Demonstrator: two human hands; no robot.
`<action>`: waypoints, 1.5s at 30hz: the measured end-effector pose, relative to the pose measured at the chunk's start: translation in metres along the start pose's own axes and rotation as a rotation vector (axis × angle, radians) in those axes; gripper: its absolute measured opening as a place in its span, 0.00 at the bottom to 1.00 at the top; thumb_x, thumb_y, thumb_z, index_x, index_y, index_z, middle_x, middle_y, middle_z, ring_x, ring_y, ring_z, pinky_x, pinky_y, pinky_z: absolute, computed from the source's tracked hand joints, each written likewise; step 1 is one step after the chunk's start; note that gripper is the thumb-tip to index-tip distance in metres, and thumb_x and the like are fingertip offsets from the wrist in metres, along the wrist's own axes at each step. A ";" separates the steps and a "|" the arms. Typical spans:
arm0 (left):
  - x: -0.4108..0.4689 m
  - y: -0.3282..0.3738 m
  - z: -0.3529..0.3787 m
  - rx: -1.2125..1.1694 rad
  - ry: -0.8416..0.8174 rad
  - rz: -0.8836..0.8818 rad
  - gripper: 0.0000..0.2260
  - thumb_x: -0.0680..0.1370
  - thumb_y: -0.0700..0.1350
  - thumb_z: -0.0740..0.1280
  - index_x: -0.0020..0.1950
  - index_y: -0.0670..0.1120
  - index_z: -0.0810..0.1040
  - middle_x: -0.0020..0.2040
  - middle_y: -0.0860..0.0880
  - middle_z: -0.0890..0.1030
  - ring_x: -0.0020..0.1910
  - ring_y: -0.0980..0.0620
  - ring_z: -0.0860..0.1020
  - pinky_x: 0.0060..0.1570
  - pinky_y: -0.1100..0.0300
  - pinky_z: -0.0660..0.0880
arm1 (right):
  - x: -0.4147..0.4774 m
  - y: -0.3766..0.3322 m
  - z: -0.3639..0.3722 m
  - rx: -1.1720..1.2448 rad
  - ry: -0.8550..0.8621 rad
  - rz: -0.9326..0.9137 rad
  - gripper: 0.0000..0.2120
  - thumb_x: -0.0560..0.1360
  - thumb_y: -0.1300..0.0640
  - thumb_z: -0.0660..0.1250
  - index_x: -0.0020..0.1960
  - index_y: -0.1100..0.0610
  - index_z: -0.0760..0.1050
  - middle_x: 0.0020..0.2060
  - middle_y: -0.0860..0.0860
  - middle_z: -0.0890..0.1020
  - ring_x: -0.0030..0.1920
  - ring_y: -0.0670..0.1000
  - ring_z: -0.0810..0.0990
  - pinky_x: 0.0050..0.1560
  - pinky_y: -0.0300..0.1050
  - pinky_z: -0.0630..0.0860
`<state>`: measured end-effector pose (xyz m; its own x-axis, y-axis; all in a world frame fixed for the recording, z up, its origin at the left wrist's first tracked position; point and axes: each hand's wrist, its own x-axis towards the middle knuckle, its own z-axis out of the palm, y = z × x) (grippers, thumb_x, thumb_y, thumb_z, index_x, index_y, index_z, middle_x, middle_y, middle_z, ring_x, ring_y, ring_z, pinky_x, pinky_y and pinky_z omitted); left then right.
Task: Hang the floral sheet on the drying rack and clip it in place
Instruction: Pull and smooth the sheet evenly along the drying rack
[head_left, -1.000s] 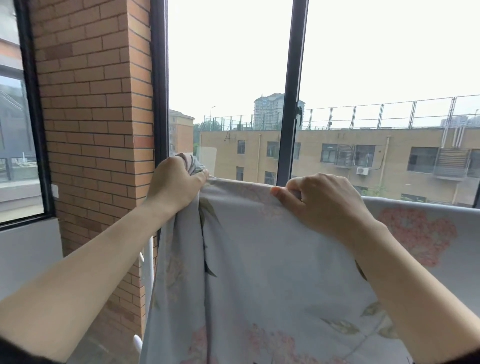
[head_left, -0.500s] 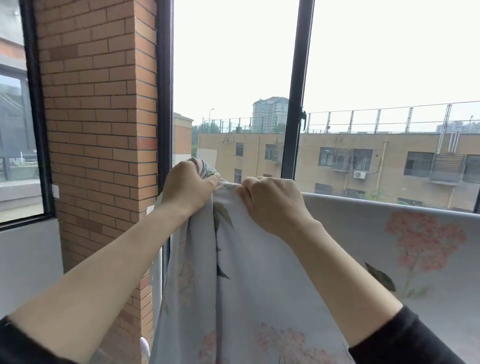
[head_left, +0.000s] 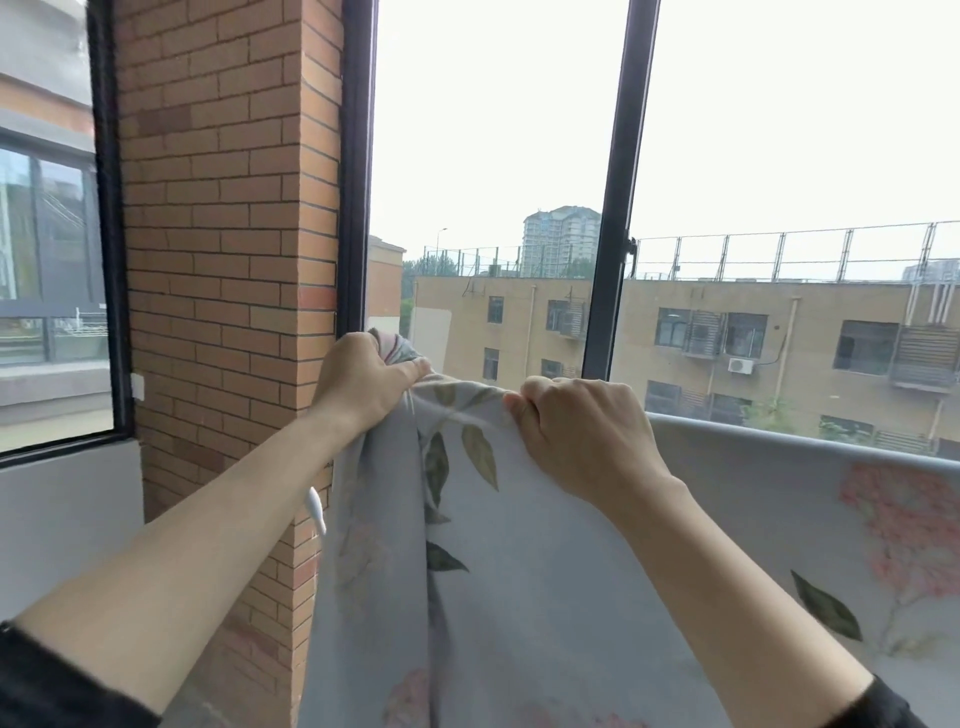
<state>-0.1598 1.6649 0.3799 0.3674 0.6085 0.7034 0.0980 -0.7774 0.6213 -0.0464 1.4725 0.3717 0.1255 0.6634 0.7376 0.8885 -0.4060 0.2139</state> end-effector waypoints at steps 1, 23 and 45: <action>-0.001 0.000 0.001 0.005 0.017 0.004 0.18 0.72 0.48 0.73 0.29 0.39 0.73 0.30 0.47 0.76 0.30 0.51 0.72 0.31 0.61 0.68 | 0.000 0.001 0.001 0.003 0.001 0.004 0.18 0.82 0.45 0.47 0.39 0.52 0.65 0.40 0.50 0.82 0.42 0.56 0.80 0.37 0.48 0.64; 0.002 -0.030 -0.013 -0.060 0.056 -0.111 0.24 0.74 0.45 0.70 0.26 0.46 0.59 0.27 0.49 0.64 0.29 0.50 0.63 0.27 0.64 0.61 | 0.064 -0.070 0.030 0.056 -0.102 -0.041 0.16 0.82 0.47 0.52 0.52 0.55 0.75 0.46 0.52 0.82 0.47 0.57 0.80 0.38 0.46 0.64; 0.000 -0.054 -0.045 -0.060 -0.355 -0.211 0.24 0.69 0.69 0.66 0.39 0.47 0.71 0.38 0.51 0.74 0.38 0.54 0.72 0.37 0.60 0.68 | 0.053 -0.071 0.033 -0.048 -0.015 -0.005 0.16 0.82 0.46 0.49 0.49 0.52 0.72 0.44 0.50 0.81 0.44 0.56 0.80 0.37 0.47 0.63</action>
<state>-0.2065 1.7137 0.3621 0.6423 0.6527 0.4019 0.1554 -0.6244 0.7655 -0.0880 1.5570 0.3748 0.1278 0.6745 0.7272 0.8670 -0.4320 0.2483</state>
